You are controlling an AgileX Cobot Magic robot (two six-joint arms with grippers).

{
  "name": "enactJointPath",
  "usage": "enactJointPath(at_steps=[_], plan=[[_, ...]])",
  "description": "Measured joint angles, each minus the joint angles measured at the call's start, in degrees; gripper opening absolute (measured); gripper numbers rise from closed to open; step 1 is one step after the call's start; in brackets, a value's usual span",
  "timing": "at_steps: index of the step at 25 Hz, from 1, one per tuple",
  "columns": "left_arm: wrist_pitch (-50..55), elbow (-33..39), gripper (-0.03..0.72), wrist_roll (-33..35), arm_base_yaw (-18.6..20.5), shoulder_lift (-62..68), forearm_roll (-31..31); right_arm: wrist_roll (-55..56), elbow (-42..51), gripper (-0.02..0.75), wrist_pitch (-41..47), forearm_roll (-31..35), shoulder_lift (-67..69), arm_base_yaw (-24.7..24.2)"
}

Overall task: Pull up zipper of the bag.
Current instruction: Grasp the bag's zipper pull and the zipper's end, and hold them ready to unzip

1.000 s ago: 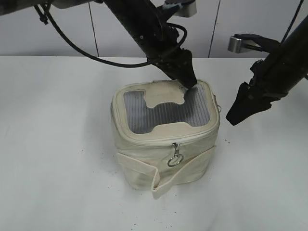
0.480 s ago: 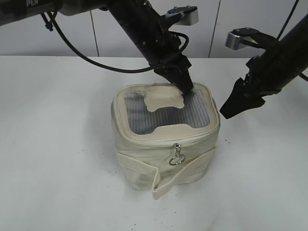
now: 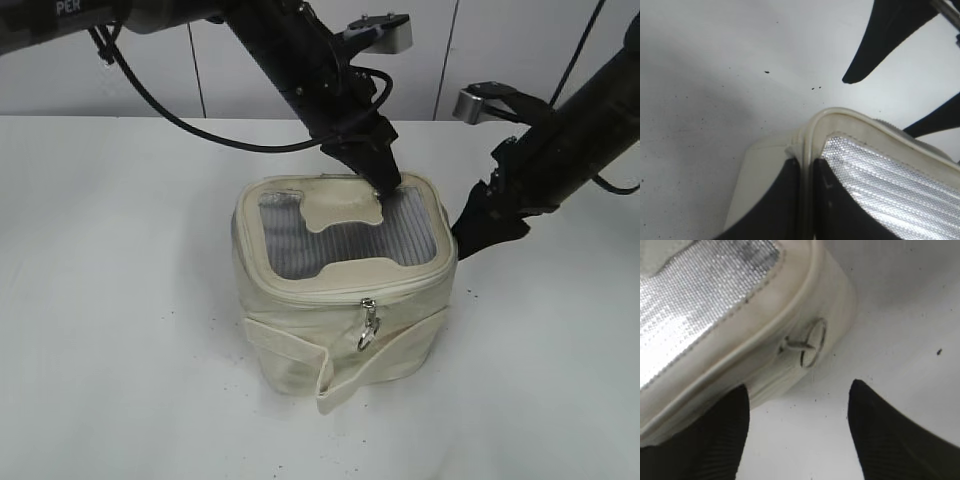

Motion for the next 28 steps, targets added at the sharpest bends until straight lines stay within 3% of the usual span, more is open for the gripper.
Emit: enactJointPath(at_steps=[8,10,14,16,28], plan=[[0.17,0.00,0.045,0.00,0.00,0.00,-0.20,-9.90,0.00,0.429,-2.28,5.74,2.48,0.20],[0.17,0.00,0.045,0.00,0.02,0.04,-0.25,-10.76,0.00,0.351,-3.05,6.77,3.67,0.54],[0.17,0.00,0.045,0.00,0.02,0.04,-0.39,-11.73,0.00,0.065,-3.45,9.08,4.75,0.84],[0.17,0.00,0.045,0.00,0.02,0.04,-0.39,-11.14,0.00,0.009,-3.39,9.02,4.56,0.84],[0.36,0.00,0.043,0.00,0.02,0.04,-0.76,8.77,0.07,-0.010,1.79,-1.61,-3.09,1.70]])
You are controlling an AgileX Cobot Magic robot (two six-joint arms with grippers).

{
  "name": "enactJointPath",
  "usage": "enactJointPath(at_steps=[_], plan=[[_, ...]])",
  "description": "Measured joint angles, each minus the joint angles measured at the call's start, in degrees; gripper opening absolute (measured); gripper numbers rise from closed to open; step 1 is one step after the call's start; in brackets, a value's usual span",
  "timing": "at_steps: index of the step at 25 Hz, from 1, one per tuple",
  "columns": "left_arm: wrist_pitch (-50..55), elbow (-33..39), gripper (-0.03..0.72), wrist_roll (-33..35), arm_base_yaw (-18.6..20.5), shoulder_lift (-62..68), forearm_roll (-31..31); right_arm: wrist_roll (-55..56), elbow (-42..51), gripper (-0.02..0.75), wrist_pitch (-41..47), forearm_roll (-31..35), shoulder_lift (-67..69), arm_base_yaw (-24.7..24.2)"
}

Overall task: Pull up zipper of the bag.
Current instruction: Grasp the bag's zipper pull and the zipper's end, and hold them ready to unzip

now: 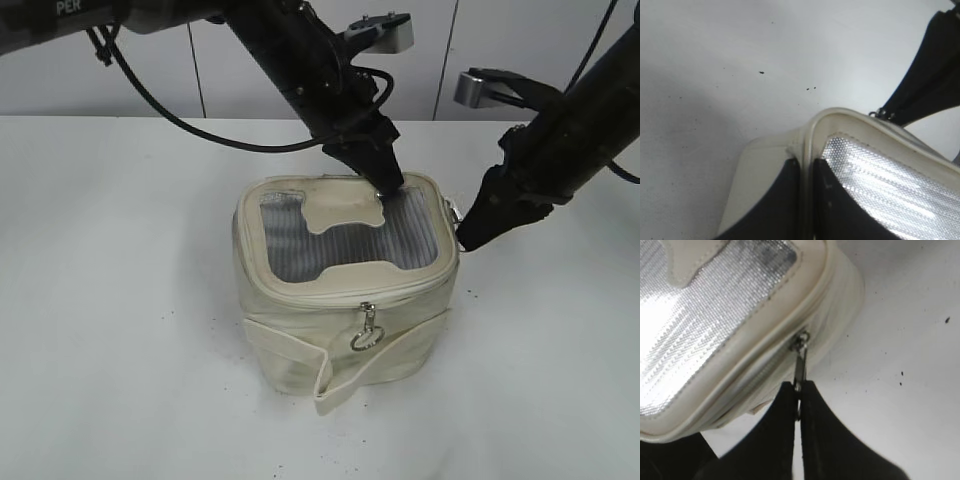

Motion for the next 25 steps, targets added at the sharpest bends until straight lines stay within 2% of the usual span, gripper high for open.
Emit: enactJointPath(at_steps=[8,13,18,25], plan=[[0.11,0.00,0.042,0.00,0.00,0.00,-0.31,5.87,4.68,-0.010,2.23,-3.46,-5.17,0.88],[0.24,0.00,0.042,0.00,0.00,0.00,-0.31,8.12,10.04,-0.010,2.39,-4.34,-9.10,4.48],[0.38,0.00,0.042,0.00,0.00,0.00,-0.19,12.20,12.89,-0.010,2.01,-5.61,-11.60,12.11],[0.43,0.00,0.041,-0.05,0.00,0.00,-0.25,14.63,12.88,-0.013,-8.54,-0.65,-12.22,25.11]])
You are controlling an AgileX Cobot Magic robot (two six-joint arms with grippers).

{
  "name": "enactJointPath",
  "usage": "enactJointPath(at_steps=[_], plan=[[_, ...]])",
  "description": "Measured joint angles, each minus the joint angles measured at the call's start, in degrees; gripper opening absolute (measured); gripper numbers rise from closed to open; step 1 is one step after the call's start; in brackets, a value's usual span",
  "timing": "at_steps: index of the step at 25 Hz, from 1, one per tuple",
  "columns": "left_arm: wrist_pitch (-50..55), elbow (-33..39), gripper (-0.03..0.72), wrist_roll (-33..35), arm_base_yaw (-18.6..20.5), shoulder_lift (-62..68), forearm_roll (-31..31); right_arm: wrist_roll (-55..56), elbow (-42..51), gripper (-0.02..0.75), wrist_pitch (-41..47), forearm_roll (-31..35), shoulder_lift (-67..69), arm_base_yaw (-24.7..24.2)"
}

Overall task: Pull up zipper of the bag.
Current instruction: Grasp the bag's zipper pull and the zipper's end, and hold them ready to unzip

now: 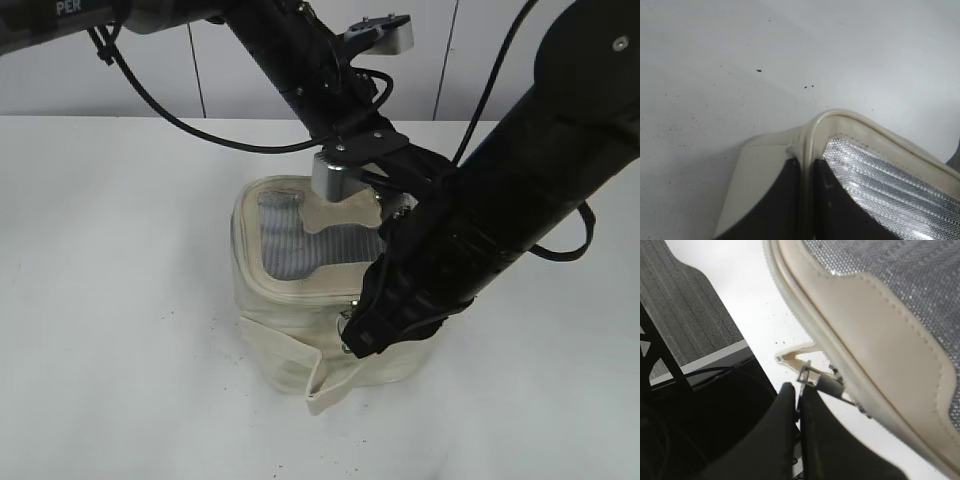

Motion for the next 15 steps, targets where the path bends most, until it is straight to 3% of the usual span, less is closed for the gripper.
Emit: enactJointPath(at_steps=[6,9,12,15], plan=[[0.45,0.00,0.039,0.00,0.00,0.00,0.00,1.83,0.07,-0.012,-2.60,0.24,0.16,2.14],[0.14,0.00,0.039,0.00,0.00,0.00,-0.05,7.63,0.07,0.034,-3.04,-2.20,0.00,2.38],[0.01,0.00,0.062,0.00,0.00,0.00,-0.05,15.68,0.07,0.193,-3.10,-7.73,-1.71,2.25],[-0.51,0.00,0.171,0.00,-0.07,-0.98,1.25,23.25,0.07,0.435,-2.31,-13.46,-4.98,1.60]])
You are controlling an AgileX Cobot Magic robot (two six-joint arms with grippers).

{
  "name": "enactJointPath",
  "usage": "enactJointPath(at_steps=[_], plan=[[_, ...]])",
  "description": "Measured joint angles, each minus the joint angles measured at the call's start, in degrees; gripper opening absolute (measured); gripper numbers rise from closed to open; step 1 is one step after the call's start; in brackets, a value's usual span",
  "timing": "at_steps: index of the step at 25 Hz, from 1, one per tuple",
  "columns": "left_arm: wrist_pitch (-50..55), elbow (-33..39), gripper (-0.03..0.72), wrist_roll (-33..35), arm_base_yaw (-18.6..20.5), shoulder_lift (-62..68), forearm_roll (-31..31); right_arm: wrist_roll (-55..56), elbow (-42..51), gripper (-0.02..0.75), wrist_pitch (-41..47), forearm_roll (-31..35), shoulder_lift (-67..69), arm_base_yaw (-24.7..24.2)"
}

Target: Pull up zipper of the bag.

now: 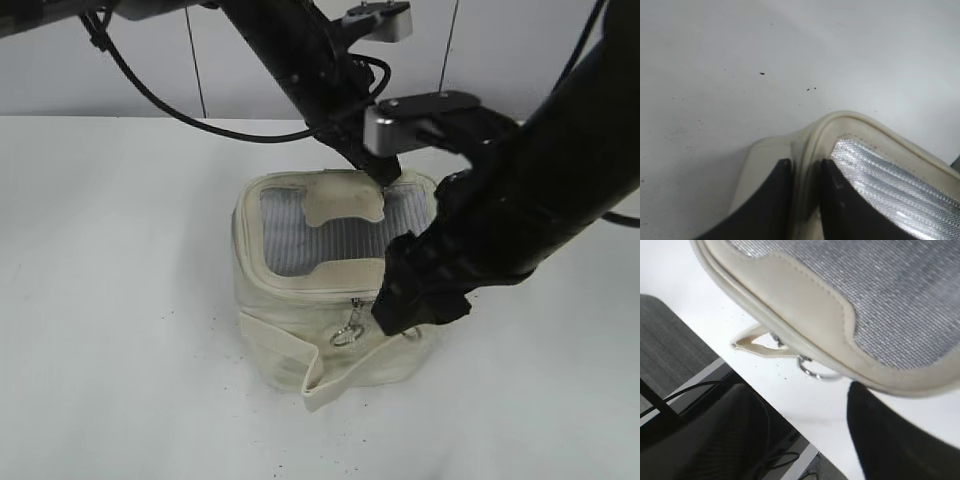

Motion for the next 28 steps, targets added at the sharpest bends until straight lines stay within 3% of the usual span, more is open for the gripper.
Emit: enactJointPath(at_steps=[3,6,13,17,23,28], plan=[[-0.13,0.00,0.314,-0.13,0.00,-1.94,2.80,5.02,0.00,0.577,0.58,-4.98,-3.73,-1.72],[-0.13,0.00,0.375,-2.38,0.05,-4.16,6.61,6.49,0.00,0.599,1.02,-7.21,-6.49,-6.15],[-0.07,0.00,0.392,-13.87,0.05,-10.61,20.71,6.87,0.00,0.584,7.63,-11.64,-12.94,-19.81],[-0.02,0.00,0.393,-22.03,0.23,-16.19,29.95,10.43,0.24,0.584,11.32,-16.15,-17.47,-24.99],[-0.23,3.49,0.389,-27.36,2.33,-27.40,36.73,14.22,5.84,0.583,14.97,-21.12,-28.71,-25.94],[-0.40,14.90,0.389,-29.52,3.27,-40.28,37.38,14.43,13.99,0.577,16.03,-21.12,-41.98,-25.94]])
